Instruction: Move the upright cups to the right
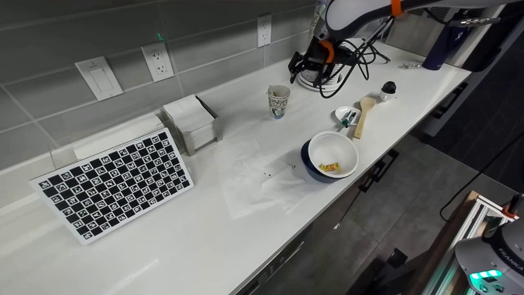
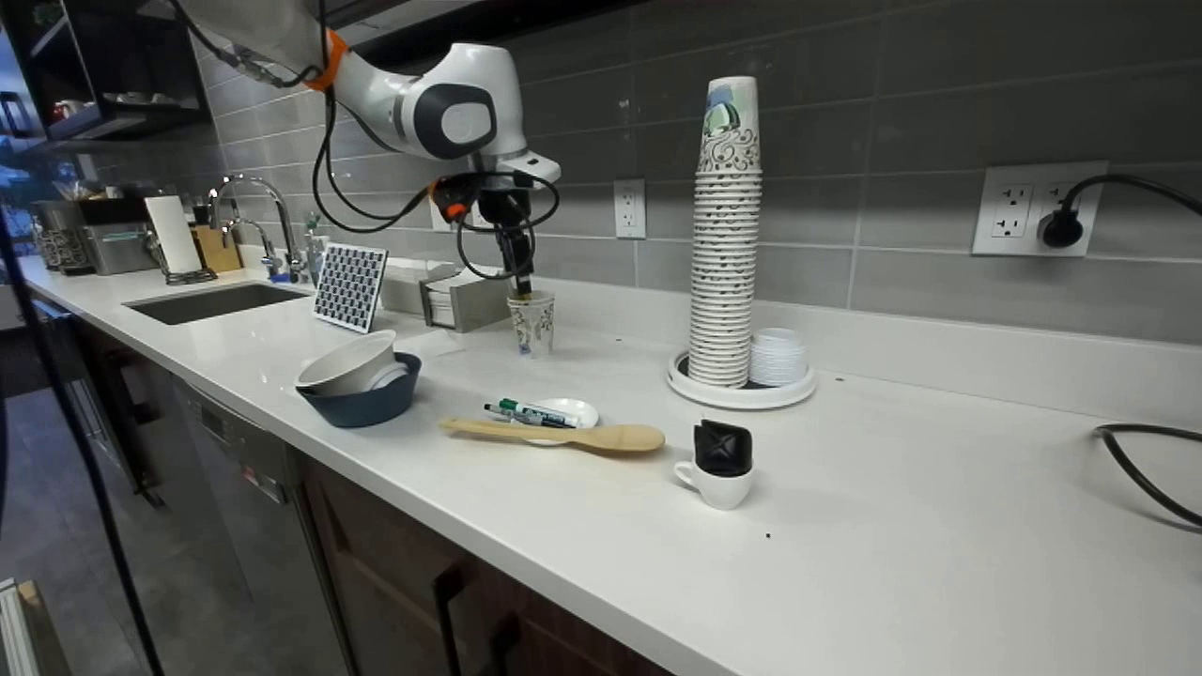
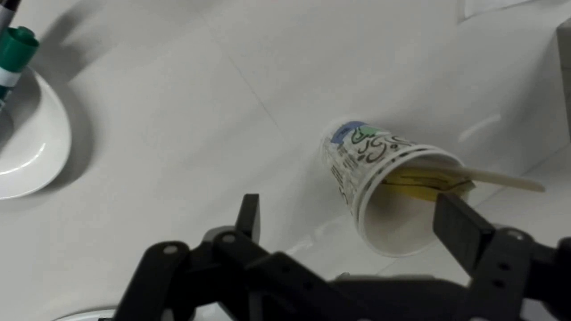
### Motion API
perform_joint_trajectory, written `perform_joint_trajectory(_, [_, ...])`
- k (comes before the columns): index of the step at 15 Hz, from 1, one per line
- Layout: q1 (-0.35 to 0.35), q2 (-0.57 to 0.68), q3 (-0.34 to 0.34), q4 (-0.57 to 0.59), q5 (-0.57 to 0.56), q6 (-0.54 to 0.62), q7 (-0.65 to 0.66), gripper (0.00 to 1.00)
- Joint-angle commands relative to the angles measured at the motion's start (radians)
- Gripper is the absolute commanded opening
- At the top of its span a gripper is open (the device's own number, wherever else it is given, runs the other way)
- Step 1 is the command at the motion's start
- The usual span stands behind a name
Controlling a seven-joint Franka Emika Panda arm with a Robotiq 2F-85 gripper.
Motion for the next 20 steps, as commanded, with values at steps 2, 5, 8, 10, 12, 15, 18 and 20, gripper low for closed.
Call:
perform_joint_trajectory(2, [0.031,0.135,-0.005,0.164,0.013,-0.013,0.087,1.0])
perform_joint_trajectory(5, [0.049,0.191,-0.008,0.216,0.007,-0.023,0.114,0.85])
perform_joint_trajectory(8, [0.063,0.241,-0.017,0.251,-0.001,-0.02,0.15,0.63])
perform_joint_trajectory(10, [0.063,0.263,-0.021,0.264,0.001,-0.02,0.175,0.48])
perform_joint_trajectory(12, [0.059,0.28,-0.025,0.273,0.003,-0.031,0.193,0.35])
perform_joint_trajectory(15, [0.059,0.284,-0.028,0.272,0.001,-0.046,0.202,0.13])
perform_joint_trajectory(18, [0.057,0.256,-0.025,0.259,-0.003,-0.088,0.184,0.0])
perform_joint_trajectory(20, [0.051,0.225,-0.021,0.239,0.0,-0.111,0.168,0.0])
